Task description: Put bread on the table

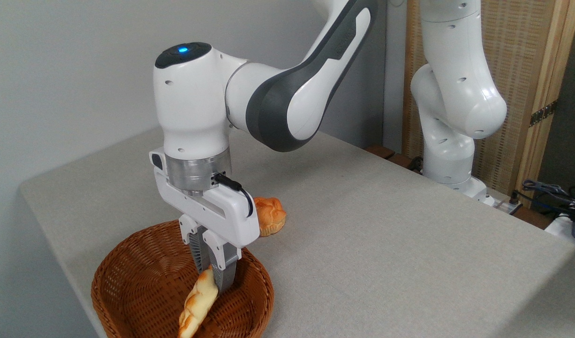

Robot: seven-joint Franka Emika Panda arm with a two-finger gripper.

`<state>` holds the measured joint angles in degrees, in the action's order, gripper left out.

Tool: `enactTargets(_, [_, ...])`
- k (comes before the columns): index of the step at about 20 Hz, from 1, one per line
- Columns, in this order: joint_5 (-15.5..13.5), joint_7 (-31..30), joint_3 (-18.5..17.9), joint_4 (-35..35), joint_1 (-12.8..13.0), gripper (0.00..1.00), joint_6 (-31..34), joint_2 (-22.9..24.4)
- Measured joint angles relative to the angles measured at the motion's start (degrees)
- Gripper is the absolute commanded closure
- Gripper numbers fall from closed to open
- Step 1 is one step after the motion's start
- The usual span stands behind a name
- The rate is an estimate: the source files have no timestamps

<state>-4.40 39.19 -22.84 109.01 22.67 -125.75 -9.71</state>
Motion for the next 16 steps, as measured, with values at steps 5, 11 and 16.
enactTargets(5, [0.0, 0.0, 0.3, -0.4, 0.1, 0.67, 0.0, 0.3])
enactTargets(11, [0.0, 0.0, 0.6, -1.0, 0.1, 0.66, 0.0, 2.1])
enactTargets(16, [0.0, 0.0, 0.6, -1.0, 0.1, 0.63, 0.0, 5.1])
